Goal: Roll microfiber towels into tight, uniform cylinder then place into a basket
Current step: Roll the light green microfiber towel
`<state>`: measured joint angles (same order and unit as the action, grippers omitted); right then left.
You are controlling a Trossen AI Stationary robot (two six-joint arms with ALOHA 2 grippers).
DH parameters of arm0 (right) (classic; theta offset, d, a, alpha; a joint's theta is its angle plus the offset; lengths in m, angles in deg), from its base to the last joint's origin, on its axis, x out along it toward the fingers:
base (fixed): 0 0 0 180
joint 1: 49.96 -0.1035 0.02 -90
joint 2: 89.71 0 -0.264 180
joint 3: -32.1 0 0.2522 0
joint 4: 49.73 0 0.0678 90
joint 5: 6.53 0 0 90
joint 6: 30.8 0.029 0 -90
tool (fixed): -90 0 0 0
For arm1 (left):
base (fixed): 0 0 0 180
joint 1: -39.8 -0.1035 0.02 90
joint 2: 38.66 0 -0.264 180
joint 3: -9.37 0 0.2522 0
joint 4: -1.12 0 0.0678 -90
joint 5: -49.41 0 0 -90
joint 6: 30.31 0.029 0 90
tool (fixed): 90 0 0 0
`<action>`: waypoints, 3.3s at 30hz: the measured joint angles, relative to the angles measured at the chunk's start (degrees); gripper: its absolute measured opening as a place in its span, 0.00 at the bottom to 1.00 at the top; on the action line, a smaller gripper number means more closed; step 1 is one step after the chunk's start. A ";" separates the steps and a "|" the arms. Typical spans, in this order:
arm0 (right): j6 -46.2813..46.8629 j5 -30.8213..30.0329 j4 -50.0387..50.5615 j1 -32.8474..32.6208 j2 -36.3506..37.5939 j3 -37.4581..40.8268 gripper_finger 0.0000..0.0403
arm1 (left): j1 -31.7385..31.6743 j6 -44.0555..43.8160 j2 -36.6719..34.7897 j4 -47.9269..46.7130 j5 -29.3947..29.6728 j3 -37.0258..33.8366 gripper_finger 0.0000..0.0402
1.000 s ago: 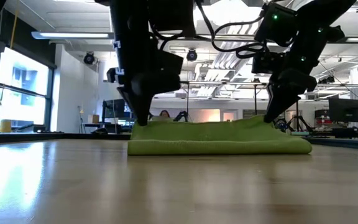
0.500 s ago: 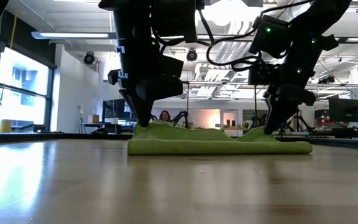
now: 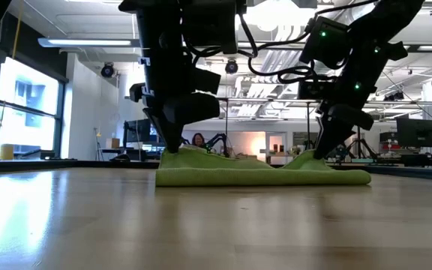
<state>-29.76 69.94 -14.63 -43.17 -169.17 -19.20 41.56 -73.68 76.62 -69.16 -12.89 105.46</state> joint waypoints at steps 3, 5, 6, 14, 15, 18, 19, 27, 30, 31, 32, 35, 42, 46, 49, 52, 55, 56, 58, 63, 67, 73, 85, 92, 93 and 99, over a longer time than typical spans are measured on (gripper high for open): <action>0.00 0.01 -0.26 0.00 0.00 0.00 0.03 | 0.00 0.00 0.00 -0.09 0.00 0.00 0.00; 0.00 0.01 -0.24 0.00 0.00 0.00 0.03 | -0.04 0.00 0.00 -0.18 0.00 0.00 0.00; 0.00 0.01 -0.24 0.00 0.00 0.00 0.03 | -0.11 0.00 0.00 -0.34 0.00 0.00 0.00; 0.00 -1.01 -0.84 -0.02 0.00 0.02 0.03 | -0.12 -1.71 0.00 -1.44 0.04 -0.02 0.00; -0.01 -1.41 -1.03 -0.02 0.00 0.02 0.03 | -0.13 -2.00 0.00 -1.44 0.05 -0.02 0.00; 0.00 -1.74 -1.51 0.00 0.00 0.02 0.03 | -0.13 -2.51 0.00 -1.59 0.22 -0.02 0.00; 0.00 -1.74 -1.71 0.00 0.00 0.02 0.03 | -0.13 -2.51 0.00 -1.57 0.24 -0.02 0.00; -0.64 -1.74 -1.89 0.00 0.00 0.04 0.04 | -0.13 -2.54 -0.02 -1.60 0.18 -0.02 0.00; -3.22 -1.76 -1.86 0.00 0.00 0.04 0.10 | -0.13 -2.53 -0.02 -1.70 0.15 -0.02 0.00; -3.98 -1.76 -1.86 -0.02 0.00 0.04 0.13 | -0.13 -2.54 -0.04 -1.70 0.13 -0.02 0.00; -4.43 -2.05 -1.86 -0.02 0.00 0.04 0.16 | -0.13 -2.54 -0.04 -1.72 0.10 -0.02 0.00; -4.45 -3.18 -0.75 -0.02 0.04 -0.14 0.26 | -0.22 -2.50 -0.09 -1.70 0.01 -0.02 0.00; 3.84 0.02 8.16 -0.06 0.07 -4.92 0.36 | -0.24 -1.58 -0.09 -1.69 -0.02 -0.02 0.00; 5.85 7.00 3.37 -0.09 0.07 -3.48 0.36 | -0.24 -0.49 -0.09 -1.66 -0.02 -0.02 0.00; 8.16 8.10 0.62 -0.11 0.04 -1.10 0.35 | -0.24 -0.31 -0.09 -1.66 -0.02 -0.02 0.00; 10.79 8.09 0.21 -0.10 0.04 0.58 0.35 | -0.24 1.00 -0.09 -1.66 -0.02 -0.02 0.02; 12.01 8.09 -0.57 -0.49 0.04 1.80 0.35 | -0.24 1.99 -0.09 -1.64 0.04 -0.02 0.06; 12.02 8.10 -1.17 -0.72 0.04 2.24 0.35 | -0.24 1.99 -0.09 -1.64 0.22 -0.02 0.08; 12.04 8.10 -2.46 -1.26 0.04 3.19 0.35 | -0.24 1.77 -0.09 -1.64 0.42 -0.02 0.12; 13.05 8.12 -3.28 -2.41 0.04 3.76 0.35 | -0.24 1.59 -0.09 -1.73 3.90 -0.04 0.24; 13.55 8.12 -3.24 -2.94 0.04 3.76 0.35 | -0.24 1.57 -0.09 -1.57 4.18 0.32 0.30; 12.75 6.24 -3.26 -2.94 0.04 3.76 0.35 | -0.23 2.47 -0.12 3.08 -6.32 0.04 0.30; 15.53 5.24 -3.44 -2.51 -3.72 3.76 0.35 | -0.09 4.14 -0.11 13.21 -12.69 -6.01 0.25; 13.82 0.36 -6.65 -2.24 -7.45 3.48 0.35 | 0.48 0.65 -0.52 17.72 -17.44 -8.79 0.25; 12.44 -1.31 -7.51 -1.98 -7.65 3.50 0.35 | 0.94 -0.70 -0.49 18.57 -17.56 -8.79 0.25; -0.41 -9.55 -16.48 0.24 -8.00 3.91 0.35 | 3.98 -11.61 0.07 32.55 -23.11 -9.05 0.25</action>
<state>-30.17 60.39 -31.11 -42.93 -177.16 -15.28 45.54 -85.29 76.69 -36.60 -36.00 96.41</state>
